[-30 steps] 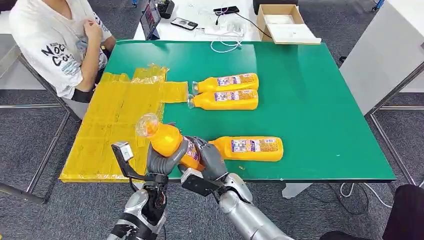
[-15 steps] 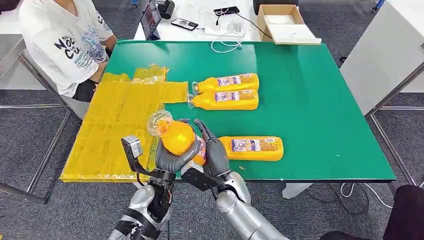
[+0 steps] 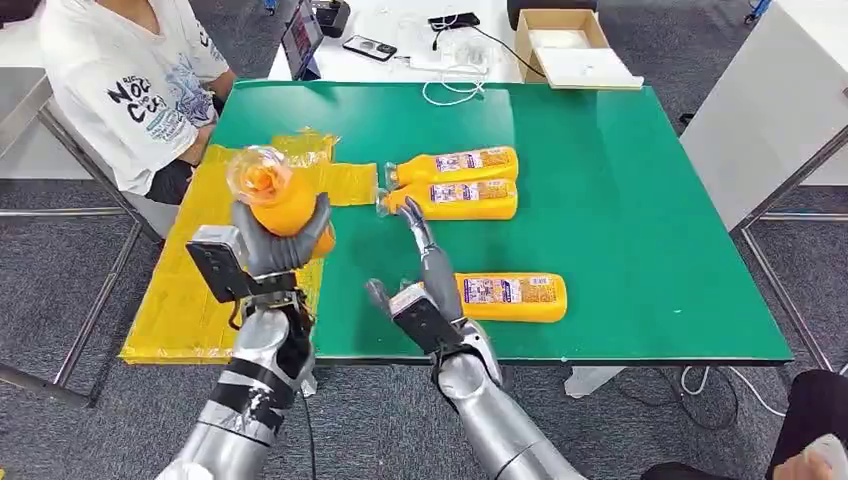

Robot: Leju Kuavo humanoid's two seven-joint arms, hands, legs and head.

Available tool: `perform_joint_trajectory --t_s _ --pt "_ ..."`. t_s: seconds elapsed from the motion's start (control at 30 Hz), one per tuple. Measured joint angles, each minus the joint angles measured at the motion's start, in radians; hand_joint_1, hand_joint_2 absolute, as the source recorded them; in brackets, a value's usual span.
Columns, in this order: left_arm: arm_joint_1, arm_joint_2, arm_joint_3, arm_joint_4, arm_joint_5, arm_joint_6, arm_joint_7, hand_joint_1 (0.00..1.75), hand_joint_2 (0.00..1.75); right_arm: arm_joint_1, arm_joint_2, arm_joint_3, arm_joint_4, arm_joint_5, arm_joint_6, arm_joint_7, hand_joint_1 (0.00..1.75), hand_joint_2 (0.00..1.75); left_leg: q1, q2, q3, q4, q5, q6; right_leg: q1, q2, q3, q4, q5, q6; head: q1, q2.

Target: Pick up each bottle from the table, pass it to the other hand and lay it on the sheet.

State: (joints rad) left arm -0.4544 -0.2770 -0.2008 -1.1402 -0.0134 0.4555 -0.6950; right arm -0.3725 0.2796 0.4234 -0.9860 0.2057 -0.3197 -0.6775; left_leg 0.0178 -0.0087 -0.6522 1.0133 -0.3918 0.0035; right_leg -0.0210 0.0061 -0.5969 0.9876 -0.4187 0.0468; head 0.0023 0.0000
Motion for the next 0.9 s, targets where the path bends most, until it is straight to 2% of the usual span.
perform_joint_trajectory --t_s 0.13,0.47,0.57,0.67,0.77,0.83,0.9 --pt "-0.036 0.017 0.061 0.043 -0.047 0.089 -0.001 1.75 1.75 0.033 -0.002 -0.002 -0.092 -0.026 0.0 -0.006 0.0 0.0 0.0 0.0 0.0 0.0 0.0 0.0 0.0 0.0 0.0 0.0 0.0 0.0 0.0 0.0" --pt "-0.053 0.041 0.104 0.078 -0.056 0.099 -0.002 1.75 1.75 0.061 -0.003 -0.003 -0.171 -0.031 0.0 -0.006 0.0 0.0 0.0 0.0 0.0 0.0 0.0 0.0 0.0 0.0 0.0 0.0 0.0 0.0 0.0 0.0" --pt "-0.058 0.047 0.107 0.09 -0.129 0.157 -0.003 1.75 1.75 0.065 -0.003 -0.003 -0.18 -0.031 -0.002 -0.011 0.0 0.0 0.0 0.0 0.0 0.0 0.0 0.0 0.0 0.0 0.0 0.0 0.0 0.0 0.0 0.0" --pt "-0.084 0.053 0.16 0.153 -0.539 0.235 0.009 1.75 1.75 0.082 -0.004 -0.001 -0.221 -0.042 -0.062 -0.02 0.0 0.0 0.0 -0.001 0.0 0.0 0.0 0.0 0.0 0.0 0.0 0.0 0.0 0.0 0.0 0.0" --pt "-0.11 0.055 0.313 0.225 -1.082 0.24 0.06 1.75 1.75 0.101 -0.009 0.005 -0.291 -0.066 -0.151 -0.023 0.0 0.0 0.0 0.001 0.0 0.0 0.0 0.0 0.0 0.001 -0.001 0.0 0.0 0.0 0.0 0.0" --pt "-0.111 0.06 0.396 0.248 -1.352 0.241 0.141 1.75 1.75 0.114 -0.015 0.01 -0.329 -0.08 -0.189 -0.023 0.0 0.0 0.0 0.004 0.0 0.0 0.0 0.0 0.0 0.004 -0.002 0.0 0.0 0.0 0.0 0.0" --pt "-0.111 0.081 0.429 0.28 -1.491 0.242 0.247 1.75 1.75 0.124 -0.022 0.012 -0.363 -0.09 -0.206 -0.024 0.0 0.0 0.0 0.004 0.0 0.0 0.0 0.0 0.0 0.005 -0.002 0.0 0.0 0.0 0.0 0.0"
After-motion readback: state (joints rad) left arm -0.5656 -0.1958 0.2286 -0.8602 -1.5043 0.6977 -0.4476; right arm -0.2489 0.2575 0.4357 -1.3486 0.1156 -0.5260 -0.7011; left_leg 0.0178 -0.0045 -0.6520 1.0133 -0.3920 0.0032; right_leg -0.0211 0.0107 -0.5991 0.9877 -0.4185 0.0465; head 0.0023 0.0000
